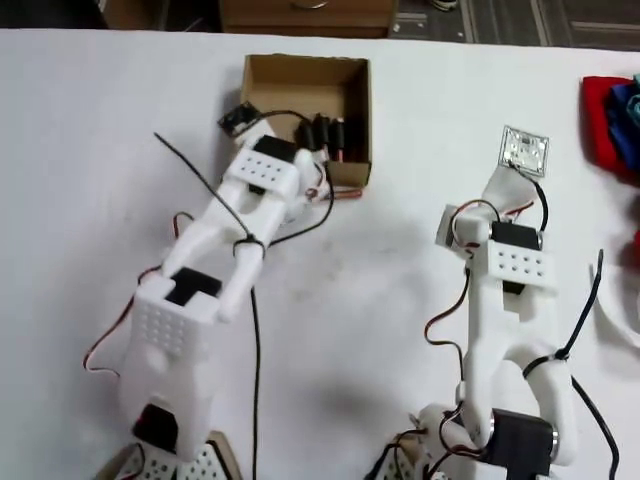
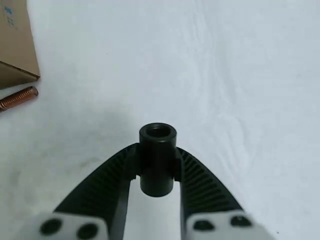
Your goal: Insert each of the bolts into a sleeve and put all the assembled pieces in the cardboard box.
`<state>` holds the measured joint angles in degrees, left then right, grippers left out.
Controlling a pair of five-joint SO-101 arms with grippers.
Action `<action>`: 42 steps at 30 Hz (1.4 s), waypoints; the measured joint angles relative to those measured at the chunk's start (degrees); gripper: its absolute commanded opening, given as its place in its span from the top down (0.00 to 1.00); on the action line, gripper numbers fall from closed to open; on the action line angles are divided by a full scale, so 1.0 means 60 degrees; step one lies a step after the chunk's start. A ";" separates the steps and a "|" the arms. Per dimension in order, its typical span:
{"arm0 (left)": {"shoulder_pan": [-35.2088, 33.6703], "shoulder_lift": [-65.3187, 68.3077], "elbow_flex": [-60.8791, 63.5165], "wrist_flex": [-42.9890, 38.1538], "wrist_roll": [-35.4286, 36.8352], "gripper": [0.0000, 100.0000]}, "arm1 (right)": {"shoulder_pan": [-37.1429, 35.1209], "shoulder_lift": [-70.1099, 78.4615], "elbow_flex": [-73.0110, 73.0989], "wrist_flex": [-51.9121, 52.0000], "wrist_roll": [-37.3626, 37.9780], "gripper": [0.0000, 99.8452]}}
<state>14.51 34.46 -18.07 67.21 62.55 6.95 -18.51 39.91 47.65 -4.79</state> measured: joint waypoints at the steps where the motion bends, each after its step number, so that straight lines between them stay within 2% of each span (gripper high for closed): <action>1: 0.0000 0.0000 0.0000 -0.0161 0.0000 0.75 | 0.0000 0.0000 0.0000 0.0000 0.0000 0.98; 13: 0.0000 0.0073 0.0073 -0.0498 0.0059 0.75 | 0.0000 0.0000 0.0000 0.0000 0.0000 0.98; 27: -0.0044 0.1201 -0.0088 -0.0601 0.0103 0.75 | 0.0000 0.0000 0.0000 0.0000 0.0000 0.98; 31: -0.0015 0.1201 -0.0103 -0.0410 -0.0015 0.88 | 0.0000 0.0000 0.0000 0.0000 0.0000 0.98; 34: 0.0029 0.1172 -0.0117 -0.0278 -0.0806 0.98 | 0.0000 0.0000 0.0000 0.0000 0.0000 0.98; 38: 0.0044 0.1231 -0.0117 -0.0029 -0.2242 0.91 | 0.0000 0.0000 0.0000 0.0000 0.0000 0.98; 42: -0.0059 0.1114 -0.0278 0.0513 -0.2989 0.78 | 0.0000 0.0000 0.0000 -0.0015 -0.0015 0.98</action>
<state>14.15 41.14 -19.74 70.29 44.62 6.95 -18.51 39.91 47.56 -4.88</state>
